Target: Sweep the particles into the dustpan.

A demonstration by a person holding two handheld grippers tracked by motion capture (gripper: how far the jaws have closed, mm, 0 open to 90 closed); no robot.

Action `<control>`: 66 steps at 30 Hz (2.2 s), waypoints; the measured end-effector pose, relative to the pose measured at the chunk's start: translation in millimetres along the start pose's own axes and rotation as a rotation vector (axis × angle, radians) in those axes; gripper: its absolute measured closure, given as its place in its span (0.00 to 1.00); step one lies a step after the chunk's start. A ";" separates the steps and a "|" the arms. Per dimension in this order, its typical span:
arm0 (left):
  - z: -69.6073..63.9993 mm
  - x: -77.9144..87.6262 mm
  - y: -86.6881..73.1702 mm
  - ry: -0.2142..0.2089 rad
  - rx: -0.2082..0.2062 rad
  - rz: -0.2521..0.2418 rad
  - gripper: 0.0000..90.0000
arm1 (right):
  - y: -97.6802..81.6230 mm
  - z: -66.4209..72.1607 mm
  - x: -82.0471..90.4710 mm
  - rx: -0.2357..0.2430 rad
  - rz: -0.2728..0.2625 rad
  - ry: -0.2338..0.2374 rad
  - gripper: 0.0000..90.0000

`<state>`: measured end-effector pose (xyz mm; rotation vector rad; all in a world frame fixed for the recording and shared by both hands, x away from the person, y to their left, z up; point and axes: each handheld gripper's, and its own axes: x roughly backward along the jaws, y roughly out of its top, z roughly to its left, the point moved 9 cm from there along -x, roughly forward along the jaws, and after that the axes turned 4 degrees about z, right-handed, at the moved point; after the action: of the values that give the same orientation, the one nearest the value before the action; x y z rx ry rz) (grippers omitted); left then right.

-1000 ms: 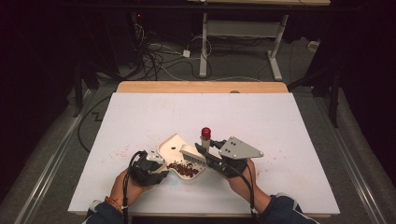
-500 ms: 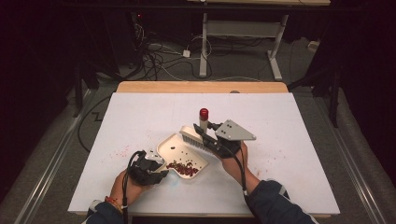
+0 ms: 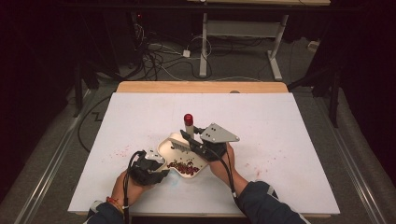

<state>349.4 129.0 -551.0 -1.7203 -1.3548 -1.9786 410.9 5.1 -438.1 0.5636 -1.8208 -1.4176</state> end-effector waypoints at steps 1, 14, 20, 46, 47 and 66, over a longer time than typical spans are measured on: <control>0.3 -0.3 0.4 0.001 0.001 0.000 0.70 | 0.0 0.0 0.0 0.000 0.000 0.000 0.78; -0.1 -1.7 3.2 -0.007 0.024 -0.017 0.70 | 5.2 26.5 14.2 0.021 0.012 0.072 0.78; -2.5 -3.1 3.9 0.008 0.033 -0.015 0.70 | 20.2 12.7 20.4 0.008 -0.029 0.042 0.78; -4.1 -8.0 8.8 0.034 0.051 -0.030 0.70 | 7.7 20.2 -12.2 0.021 0.047 0.013 0.78; -4.0 -7.9 8.9 0.035 0.052 -0.030 0.70 | 7.7 20.2 -12.2 0.021 0.047 0.013 0.78; 0.3 -7.7 8.4 0.047 0.075 -0.043 0.70 | 23.7 7.9 17.4 0.001 -0.002 -0.010 0.78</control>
<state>357.6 121.4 -553.5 -1.6149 -1.4425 -1.9516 396.3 4.3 -411.3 0.5593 -1.8297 -1.4231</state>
